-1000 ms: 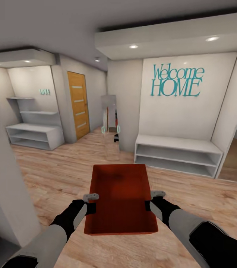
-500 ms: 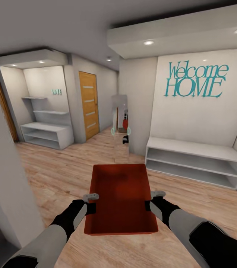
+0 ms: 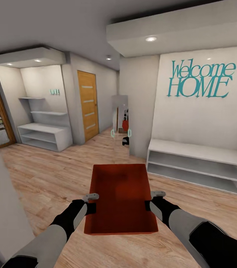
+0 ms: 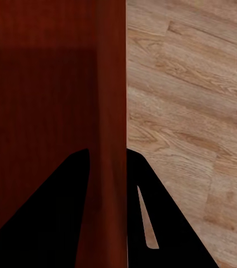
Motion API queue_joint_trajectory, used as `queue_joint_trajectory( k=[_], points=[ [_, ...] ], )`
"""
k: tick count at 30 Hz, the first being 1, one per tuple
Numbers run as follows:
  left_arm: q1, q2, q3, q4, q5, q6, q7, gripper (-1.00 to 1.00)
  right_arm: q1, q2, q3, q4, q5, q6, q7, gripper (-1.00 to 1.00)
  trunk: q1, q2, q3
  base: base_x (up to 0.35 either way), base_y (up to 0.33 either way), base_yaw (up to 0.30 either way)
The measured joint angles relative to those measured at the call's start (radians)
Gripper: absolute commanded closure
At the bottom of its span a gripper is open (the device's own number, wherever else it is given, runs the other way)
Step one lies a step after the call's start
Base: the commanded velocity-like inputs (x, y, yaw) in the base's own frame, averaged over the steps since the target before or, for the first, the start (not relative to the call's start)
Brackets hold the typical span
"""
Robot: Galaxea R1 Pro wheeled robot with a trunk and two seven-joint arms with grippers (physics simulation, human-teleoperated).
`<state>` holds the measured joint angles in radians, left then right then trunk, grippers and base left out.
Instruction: Move the two storage containers from the living room to the garage. In the garage, place one container on the floor and stack the other container on top of it (either order is fine).
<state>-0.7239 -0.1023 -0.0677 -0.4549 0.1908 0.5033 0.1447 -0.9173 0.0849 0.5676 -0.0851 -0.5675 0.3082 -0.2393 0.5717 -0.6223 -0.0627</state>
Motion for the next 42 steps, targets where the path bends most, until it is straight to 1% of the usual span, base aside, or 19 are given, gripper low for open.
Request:
queue_joint_trajectory(
  k=[42],
  points=[
    [0.000, 0.000, -0.001, 0.002, 0.004, -0.001, 0.001, 1.00, 0.000, 0.000, 0.000, 0.000, 0.001, 0.001, 0.001, 1.00, 0.000, 0.000, 0.000, 0.322, 0.000, 0.000]
  ],
)
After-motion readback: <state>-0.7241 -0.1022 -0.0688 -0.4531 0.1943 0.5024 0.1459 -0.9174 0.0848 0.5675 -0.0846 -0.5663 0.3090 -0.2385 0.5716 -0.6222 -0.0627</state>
